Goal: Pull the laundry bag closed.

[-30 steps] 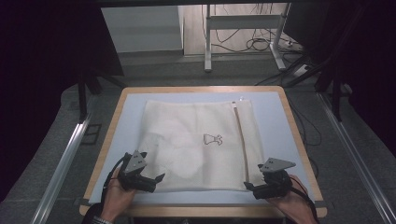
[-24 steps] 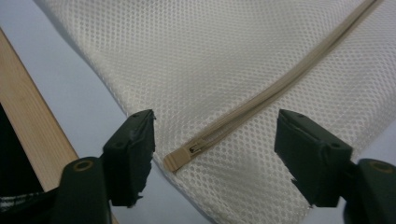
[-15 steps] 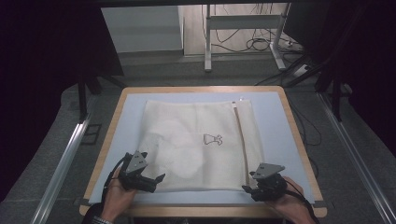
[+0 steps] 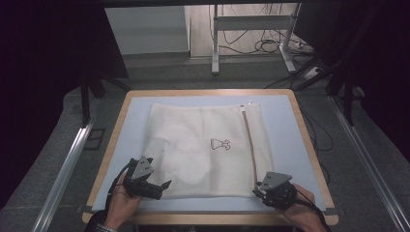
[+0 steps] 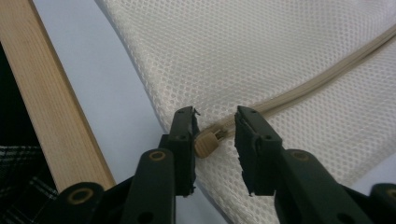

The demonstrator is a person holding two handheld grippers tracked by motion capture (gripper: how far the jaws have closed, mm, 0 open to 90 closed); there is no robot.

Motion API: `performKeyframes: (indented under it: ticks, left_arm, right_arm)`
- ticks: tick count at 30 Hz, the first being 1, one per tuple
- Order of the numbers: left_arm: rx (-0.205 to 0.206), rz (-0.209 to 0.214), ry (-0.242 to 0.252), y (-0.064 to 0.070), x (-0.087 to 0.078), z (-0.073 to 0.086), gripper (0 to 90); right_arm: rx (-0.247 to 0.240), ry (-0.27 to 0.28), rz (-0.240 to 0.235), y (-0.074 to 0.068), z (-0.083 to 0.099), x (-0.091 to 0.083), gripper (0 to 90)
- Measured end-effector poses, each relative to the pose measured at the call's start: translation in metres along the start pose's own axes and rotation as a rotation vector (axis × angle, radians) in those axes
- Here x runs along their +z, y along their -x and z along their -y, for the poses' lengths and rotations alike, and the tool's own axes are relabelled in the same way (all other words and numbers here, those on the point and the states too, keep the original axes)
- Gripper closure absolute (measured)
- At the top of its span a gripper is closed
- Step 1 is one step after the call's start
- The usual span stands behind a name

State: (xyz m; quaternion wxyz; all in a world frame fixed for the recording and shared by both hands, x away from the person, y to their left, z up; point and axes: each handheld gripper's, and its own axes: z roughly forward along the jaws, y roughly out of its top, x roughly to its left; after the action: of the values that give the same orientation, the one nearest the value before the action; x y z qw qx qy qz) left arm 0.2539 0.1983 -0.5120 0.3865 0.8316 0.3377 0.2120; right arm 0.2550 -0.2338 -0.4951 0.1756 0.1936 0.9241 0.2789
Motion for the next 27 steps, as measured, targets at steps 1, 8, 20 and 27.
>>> performKeyframes:
  ticks: [1,8,20,27]
  left_arm:
    - [0.0,0.0,0.0,0.0,0.0,0.0,0.0]
    - [-0.019,0.018,0.001,0.001,0.001,-0.002,0.0]
    - [-0.039,0.058,0.014,0.007,0.003,-0.008,0.1]
    - [-0.015,0.097,-0.007,0.02,0.012,-0.019,0.4]
  right_arm:
    - [0.001,-0.003,0.01,0.001,0.001,-0.001,73.0]
    - [0.005,-0.013,0.012,0.005,0.002,0.0,82.3]
    - [0.036,-0.019,-0.021,0.008,0.002,0.001,85.1]
    - [0.07,-0.011,-0.028,0.01,0.002,0.0,84.2]
